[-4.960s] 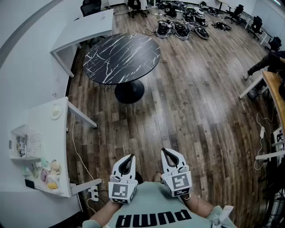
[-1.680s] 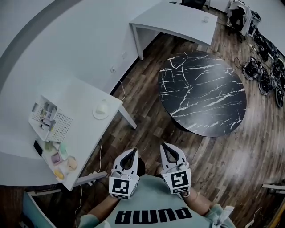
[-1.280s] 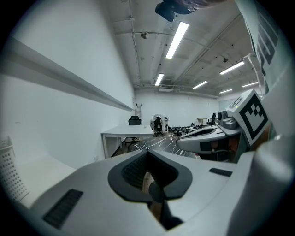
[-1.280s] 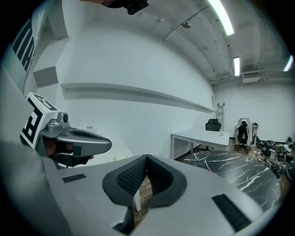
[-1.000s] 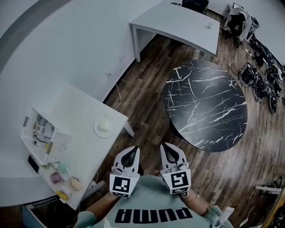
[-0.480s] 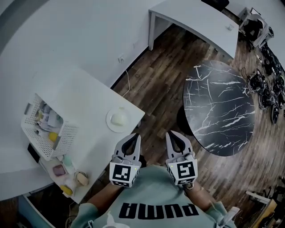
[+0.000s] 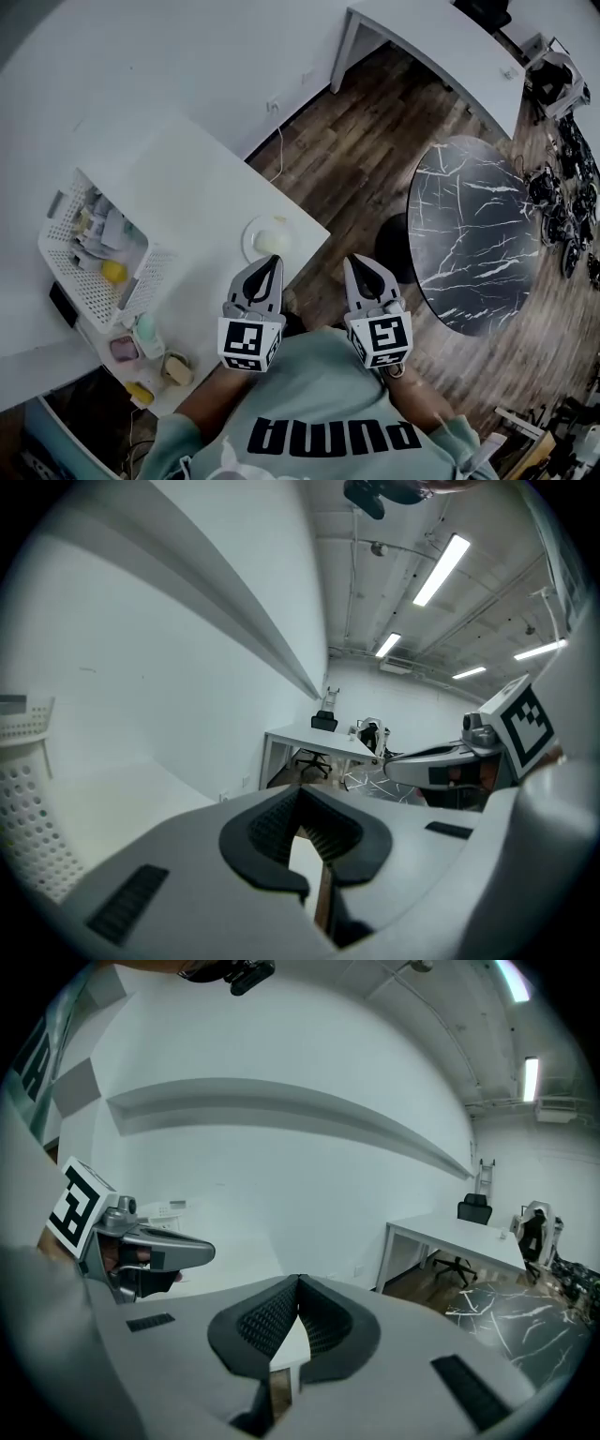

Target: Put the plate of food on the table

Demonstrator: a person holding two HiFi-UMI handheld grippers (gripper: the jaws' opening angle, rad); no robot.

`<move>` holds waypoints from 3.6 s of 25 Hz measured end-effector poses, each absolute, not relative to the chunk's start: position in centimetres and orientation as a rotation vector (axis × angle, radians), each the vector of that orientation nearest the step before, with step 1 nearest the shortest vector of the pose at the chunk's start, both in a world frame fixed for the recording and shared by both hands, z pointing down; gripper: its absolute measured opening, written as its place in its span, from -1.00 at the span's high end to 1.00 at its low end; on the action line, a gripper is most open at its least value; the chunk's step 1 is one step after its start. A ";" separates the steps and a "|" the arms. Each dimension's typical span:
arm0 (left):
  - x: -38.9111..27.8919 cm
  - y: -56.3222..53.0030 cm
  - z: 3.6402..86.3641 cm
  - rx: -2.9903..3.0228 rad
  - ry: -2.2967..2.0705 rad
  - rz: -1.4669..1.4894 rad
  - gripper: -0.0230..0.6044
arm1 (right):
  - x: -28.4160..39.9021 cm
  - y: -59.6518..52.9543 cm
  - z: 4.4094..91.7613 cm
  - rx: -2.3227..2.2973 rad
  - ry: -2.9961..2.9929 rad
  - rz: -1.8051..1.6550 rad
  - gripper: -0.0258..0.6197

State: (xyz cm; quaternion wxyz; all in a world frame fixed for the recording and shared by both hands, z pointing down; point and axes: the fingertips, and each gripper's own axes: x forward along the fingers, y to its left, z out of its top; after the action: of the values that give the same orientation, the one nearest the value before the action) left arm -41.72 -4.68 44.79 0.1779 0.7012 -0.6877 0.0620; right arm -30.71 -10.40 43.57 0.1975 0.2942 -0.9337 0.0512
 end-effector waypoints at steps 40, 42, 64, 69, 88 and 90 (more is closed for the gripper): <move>-51.5 -2.3 63.3 1.172 -1.830 0.069 0.62 | -40.4 -14.1 61.1 0.258 -2.341 0.595 0.80; -51.5 -2.3 63.7 1.165 -1.807 0.070 0.62 | -40.3 -13.9 61.8 0.252 -2.311 0.632 0.80; -51.2 -2.9 65.1 1.166 -1.696 -0.008 0.60 | -40.1 -13.1 64.0 0.278 -2.181 0.923 0.80; -50.7 -3.5 65.3 1.156 -1.659 -0.034 0.65 | -40.3 -12.9 64.2 0.289 -2.155 1.012 0.80; -50.8 -4.0 61.5 1.185 -1.621 -0.196 0.77 | -40.2 -13.6 60.4 0.472 -2.223 1.169 0.80; -50.7 -4.3 60.7 1.211 -1.614 -0.213 0.77 | -39.9 -13.8 59.3 0.505 -2.249 1.164 0.80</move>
State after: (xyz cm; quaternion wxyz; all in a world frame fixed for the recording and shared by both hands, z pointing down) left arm -50.65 -4.30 60.66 0.5282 0.5067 -0.6755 -0.0892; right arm -39.89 -13.79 59.30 0.2761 0.1879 -0.8370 0.4334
